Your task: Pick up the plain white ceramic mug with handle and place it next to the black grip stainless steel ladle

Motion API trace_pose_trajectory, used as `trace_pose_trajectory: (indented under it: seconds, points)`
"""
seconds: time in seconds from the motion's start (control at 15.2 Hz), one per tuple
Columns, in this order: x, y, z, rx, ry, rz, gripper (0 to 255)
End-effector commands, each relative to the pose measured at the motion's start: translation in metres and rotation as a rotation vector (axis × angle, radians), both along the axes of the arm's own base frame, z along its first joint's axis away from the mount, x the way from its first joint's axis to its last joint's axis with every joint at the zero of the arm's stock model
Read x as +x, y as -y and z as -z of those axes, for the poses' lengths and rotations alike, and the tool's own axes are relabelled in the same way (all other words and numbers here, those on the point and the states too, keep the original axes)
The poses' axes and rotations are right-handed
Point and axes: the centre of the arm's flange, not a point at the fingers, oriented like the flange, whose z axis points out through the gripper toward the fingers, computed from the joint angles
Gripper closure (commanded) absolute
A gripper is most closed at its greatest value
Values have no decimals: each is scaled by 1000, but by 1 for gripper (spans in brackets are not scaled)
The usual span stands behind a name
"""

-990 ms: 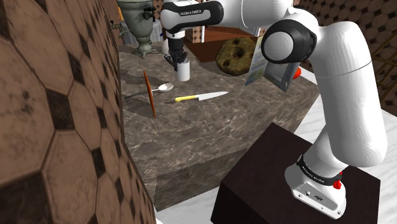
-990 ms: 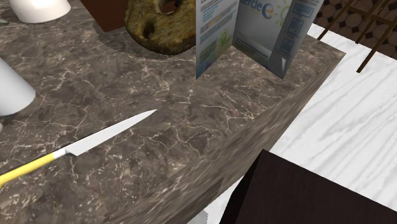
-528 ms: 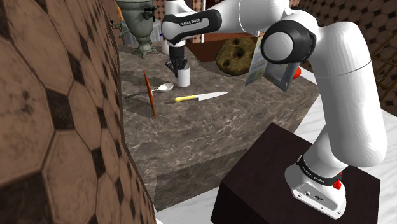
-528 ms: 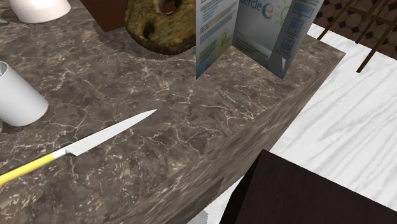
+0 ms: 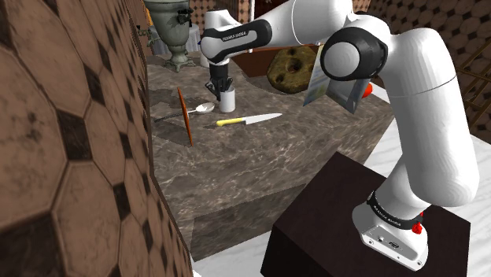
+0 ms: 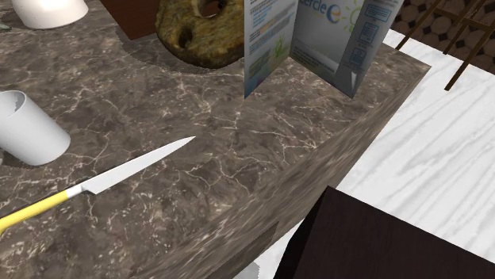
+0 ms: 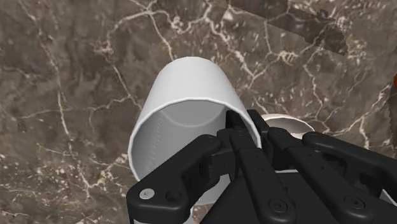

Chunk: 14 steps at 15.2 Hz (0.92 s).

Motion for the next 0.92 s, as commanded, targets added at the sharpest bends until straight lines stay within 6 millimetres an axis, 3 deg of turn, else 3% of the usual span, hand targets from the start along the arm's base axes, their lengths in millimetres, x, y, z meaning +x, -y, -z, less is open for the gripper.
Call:
trace_pose_trajectory:
  seconds: [0.0, 0.13, 0.2, 0.53, 0.79, 0.86]
  points:
    - [0, 0, 0, 0, 0, 0, 255]
    - [0, 0, 0, 0, 0, 0, 255]
    - [0, 0, 0, 0, 0, 0, 0]
    - [0, 0, 0, 0, 0, 0, 0]
    - [-2, 0, -50, 0, 0, 0, 0]
    - [-2, 0, -50, 0, 0, 0, 0]
